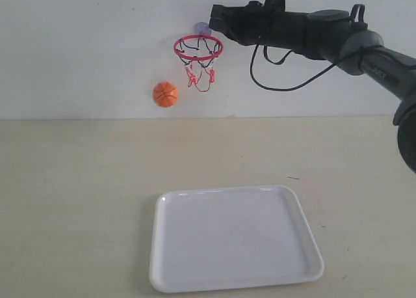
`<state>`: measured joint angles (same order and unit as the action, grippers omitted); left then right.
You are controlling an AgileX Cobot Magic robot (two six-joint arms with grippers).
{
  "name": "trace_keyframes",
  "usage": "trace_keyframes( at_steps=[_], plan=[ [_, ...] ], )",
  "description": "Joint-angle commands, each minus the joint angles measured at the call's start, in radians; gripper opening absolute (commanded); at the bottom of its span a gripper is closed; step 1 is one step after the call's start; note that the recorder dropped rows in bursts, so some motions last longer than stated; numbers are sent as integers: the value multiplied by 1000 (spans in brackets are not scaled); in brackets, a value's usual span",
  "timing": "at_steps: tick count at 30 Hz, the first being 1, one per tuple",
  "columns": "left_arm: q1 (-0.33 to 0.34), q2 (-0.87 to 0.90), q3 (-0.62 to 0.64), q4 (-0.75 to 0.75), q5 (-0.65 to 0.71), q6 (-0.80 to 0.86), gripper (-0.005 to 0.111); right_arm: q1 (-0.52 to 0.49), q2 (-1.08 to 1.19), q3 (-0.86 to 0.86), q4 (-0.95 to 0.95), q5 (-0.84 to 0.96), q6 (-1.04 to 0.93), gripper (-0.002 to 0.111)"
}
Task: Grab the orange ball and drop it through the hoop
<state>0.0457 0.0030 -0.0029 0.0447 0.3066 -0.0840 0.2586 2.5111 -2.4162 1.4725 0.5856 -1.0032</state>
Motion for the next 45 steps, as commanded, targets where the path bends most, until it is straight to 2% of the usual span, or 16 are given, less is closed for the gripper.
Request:
trace_keyframes(
  at_steps=[1, 6, 19, 22, 25, 27, 35, 37, 40, 42, 43, 45],
  plan=[
    [2, -3, 3, -7, 0, 0, 4, -18, -18, -5, 1, 7, 3, 0],
    [2, -3, 3, -7, 0, 0, 4, -64, -27, -5, 1, 96, 81, 0],
    [2, -3, 3, -7, 0, 0, 4, -273, -39, -3, -18, 609, 239, 0],
    [2, -3, 3, -7, 0, 0, 4, -325, -41, -3, -46, 636, 310, 0],
    [2, -3, 3, -7, 0, 0, 4, -355, -74, -3, -229, 636, 488, 0],
    [2, -3, 3, -7, 0, 0, 4, -362, -110, -3, -347, 636, 531, 0],
    [2, -3, 3, -7, 0, 0, 4, -362, -347, 22, -613, 636, 679, 0],
    [2, -3, 3, -7, 0, 0, 4, -370, -443, 135, -629, 636, 667, 0],
    [2, -3, 3, -7, 0, 0, 4, -369, -627, 425, -633, 636, 576, 0],
    [2, -3, 3, -7, 0, 0, 4, -367, -741, 636, -633, 636, 480, 0],
    [2, -3, 3, -7, 0, 0, 4, -367, -830, 800, -635, 636, 400, 0],
    [2, -3, 3, -7, 0, 0, 4, -367, -943, 1019, -605, 636, 400, 0]
  ],
)
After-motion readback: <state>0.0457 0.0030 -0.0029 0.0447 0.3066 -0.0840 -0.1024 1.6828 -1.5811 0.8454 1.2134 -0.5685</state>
